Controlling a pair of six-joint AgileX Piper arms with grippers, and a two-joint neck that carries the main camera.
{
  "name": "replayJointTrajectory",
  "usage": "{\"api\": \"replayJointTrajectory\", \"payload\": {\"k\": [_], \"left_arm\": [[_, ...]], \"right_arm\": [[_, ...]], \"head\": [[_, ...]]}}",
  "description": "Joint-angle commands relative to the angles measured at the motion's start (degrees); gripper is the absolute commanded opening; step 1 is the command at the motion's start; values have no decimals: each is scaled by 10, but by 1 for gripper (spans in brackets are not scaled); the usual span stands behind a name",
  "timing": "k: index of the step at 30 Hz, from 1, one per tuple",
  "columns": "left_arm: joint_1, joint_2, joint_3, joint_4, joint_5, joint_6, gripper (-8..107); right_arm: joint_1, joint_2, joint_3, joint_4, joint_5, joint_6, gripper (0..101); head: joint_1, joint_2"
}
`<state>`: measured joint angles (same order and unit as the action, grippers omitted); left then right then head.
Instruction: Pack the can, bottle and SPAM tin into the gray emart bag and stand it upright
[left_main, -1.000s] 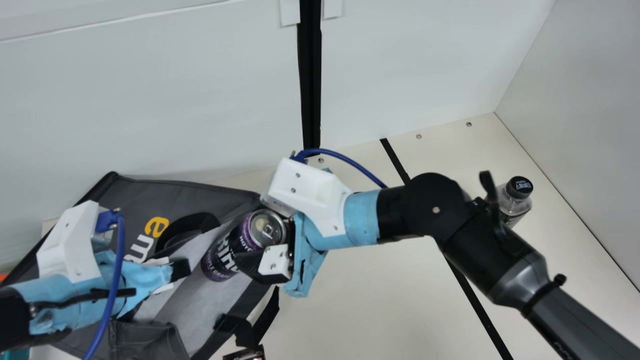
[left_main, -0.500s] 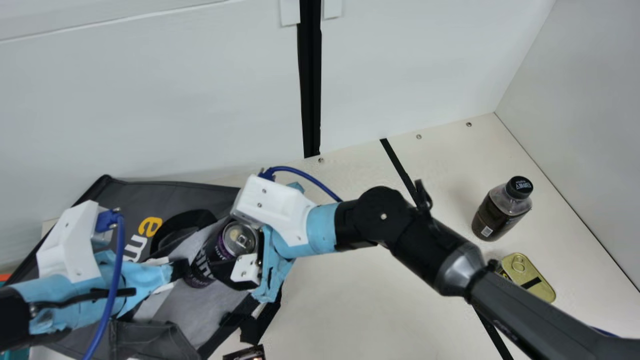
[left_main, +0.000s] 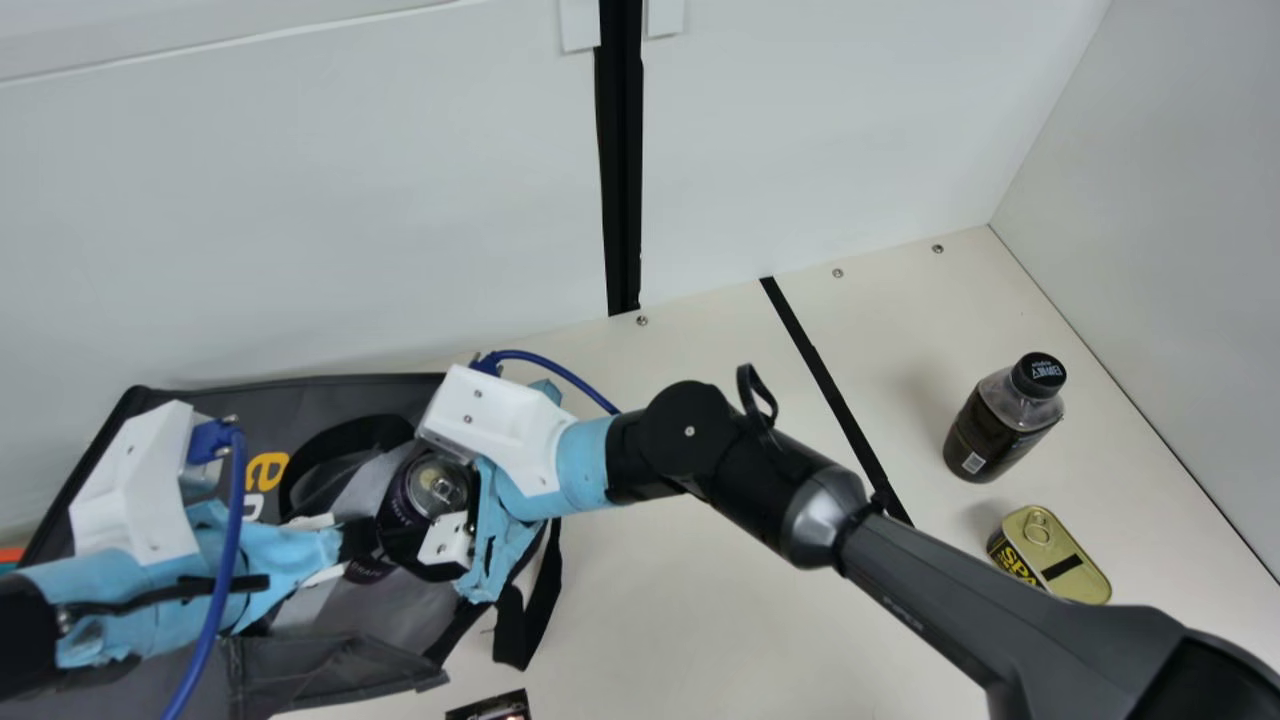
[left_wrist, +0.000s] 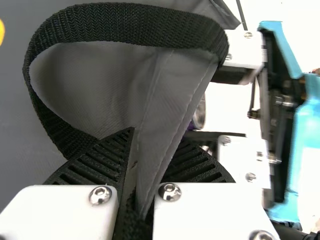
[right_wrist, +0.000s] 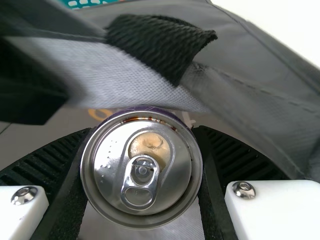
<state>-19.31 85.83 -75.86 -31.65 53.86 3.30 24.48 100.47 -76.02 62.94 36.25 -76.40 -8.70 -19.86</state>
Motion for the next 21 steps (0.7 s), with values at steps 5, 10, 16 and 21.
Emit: {"api": "replayJointTrajectory", "payload": {"k": [5, 10, 16, 21], "left_arm": [[0, 0, 0, 0, 0, 0, -8], [0, 0, 0, -1, 1, 0, -8], [0, 0, 0, -1, 1, 0, -8], [0, 0, 0, -1, 1, 0, -8]], "right_arm": [[9, 25, -10, 0, -5, 0, 0], [14, 39, -15, -1, -9, 3, 0], [17, 48, -19, -1, -11, 7, 10], [16, 51, -23, -2, -8, 11, 27]], "head": [[-13, -1], [-13, -1], [-13, -1], [-13, -1]]}}
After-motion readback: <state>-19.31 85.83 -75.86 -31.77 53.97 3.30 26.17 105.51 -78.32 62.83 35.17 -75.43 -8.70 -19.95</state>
